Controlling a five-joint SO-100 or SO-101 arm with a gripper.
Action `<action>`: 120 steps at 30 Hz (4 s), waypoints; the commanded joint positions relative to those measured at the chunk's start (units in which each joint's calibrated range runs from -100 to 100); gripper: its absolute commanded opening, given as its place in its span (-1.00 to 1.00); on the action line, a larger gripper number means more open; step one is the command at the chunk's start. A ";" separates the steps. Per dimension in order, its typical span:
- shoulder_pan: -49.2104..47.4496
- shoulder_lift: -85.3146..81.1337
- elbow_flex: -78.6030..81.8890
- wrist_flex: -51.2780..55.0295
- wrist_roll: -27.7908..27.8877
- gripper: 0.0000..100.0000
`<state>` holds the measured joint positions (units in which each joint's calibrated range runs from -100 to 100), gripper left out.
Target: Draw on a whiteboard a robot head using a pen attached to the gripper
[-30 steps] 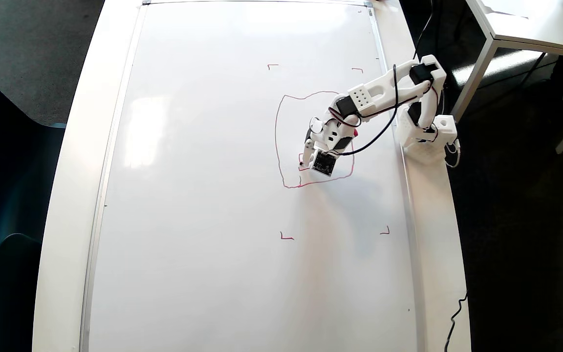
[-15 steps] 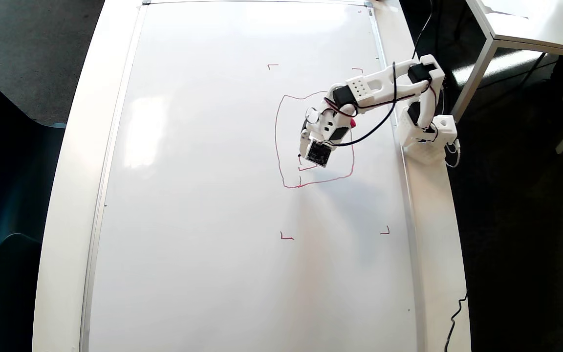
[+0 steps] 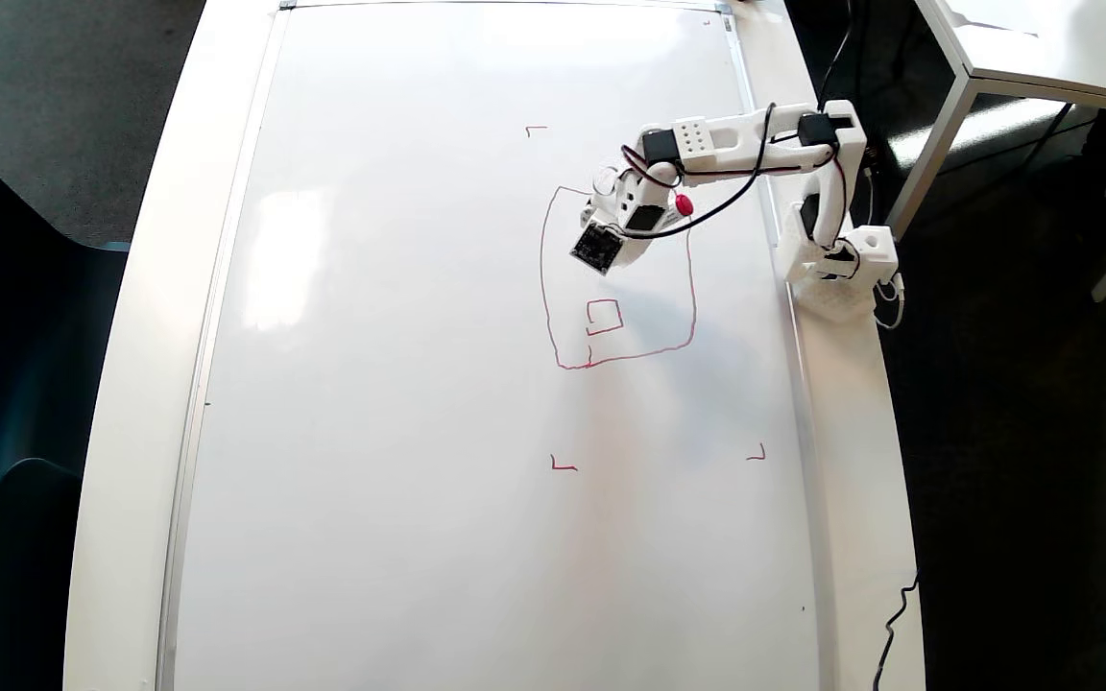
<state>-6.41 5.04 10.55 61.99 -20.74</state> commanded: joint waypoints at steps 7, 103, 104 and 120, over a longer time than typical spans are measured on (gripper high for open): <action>8.29 -0.30 -1.25 0.30 1.76 -0.99; 10.94 -1.14 14.46 -2.39 1.81 -0.99; 11.53 -1.14 14.28 -3.44 2.56 -0.99; 10.94 -0.47 13.91 -11.17 3.74 -0.99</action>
<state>4.52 4.53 24.90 52.96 -17.36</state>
